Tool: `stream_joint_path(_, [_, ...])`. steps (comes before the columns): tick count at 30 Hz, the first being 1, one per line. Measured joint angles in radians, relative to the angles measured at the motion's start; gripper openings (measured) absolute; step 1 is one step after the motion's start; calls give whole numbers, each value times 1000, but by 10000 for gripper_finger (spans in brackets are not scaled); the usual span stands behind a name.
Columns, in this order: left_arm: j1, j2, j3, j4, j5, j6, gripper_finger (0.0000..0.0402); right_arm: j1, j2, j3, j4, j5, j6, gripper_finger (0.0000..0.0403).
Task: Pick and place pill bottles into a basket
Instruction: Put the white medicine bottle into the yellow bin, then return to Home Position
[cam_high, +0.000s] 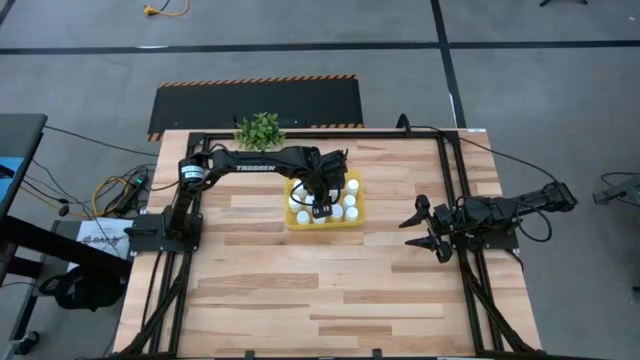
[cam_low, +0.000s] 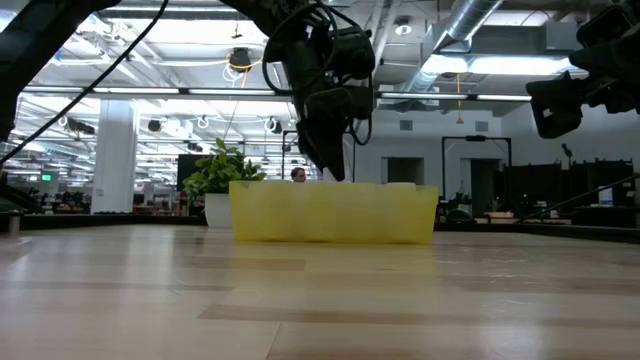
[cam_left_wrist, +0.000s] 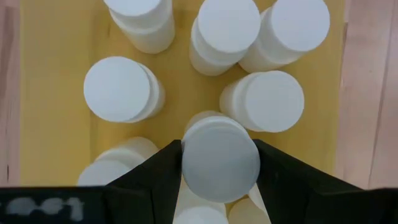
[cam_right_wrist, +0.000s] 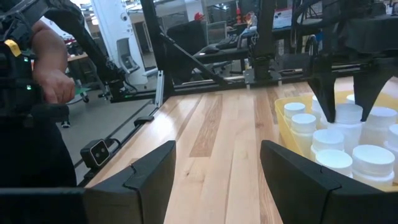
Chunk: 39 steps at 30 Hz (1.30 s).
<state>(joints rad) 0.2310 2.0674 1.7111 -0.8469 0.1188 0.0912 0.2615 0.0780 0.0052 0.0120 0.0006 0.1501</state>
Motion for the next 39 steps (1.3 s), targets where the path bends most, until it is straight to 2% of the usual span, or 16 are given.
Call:
stream_joint_path(26, [1, -1, 10, 0, -10, 37, 177, 0, 0, 0, 0, 0, 0, 226])
stream_joint_path(31, [0, -2, 108, -84, -13, 67, 177, 0, 0, 0, 0, 0, 0, 226])
stream_joint_path(36, [-11, -10, 321, -271, -80, 87, 177, 0, 0, 0, 0, 0, 0, 226])
stream_joint_path(39, [-9, -69, 426, -314, -62, 50, 177, 0, 0, 0, 0, 0, 0, 226])
